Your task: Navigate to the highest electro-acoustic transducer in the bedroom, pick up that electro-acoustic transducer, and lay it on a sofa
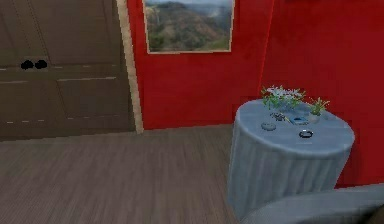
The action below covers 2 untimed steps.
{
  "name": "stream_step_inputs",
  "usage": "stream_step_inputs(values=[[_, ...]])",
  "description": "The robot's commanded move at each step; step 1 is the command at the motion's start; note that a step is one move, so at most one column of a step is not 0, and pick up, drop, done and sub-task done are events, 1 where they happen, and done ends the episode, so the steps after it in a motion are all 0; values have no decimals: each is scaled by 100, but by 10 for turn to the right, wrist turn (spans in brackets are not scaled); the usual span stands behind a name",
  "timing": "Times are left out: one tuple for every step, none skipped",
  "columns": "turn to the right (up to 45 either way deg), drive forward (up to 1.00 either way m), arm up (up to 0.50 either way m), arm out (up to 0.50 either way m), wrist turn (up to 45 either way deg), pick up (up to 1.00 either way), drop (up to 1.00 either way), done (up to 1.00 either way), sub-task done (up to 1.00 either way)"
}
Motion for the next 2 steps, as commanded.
stream_step_inputs(values=[[0, 0, 0, 0, 450, 0, 0, 0, 0], [0, 0, 0, 0, 450, 0, 0, 0, 0]])
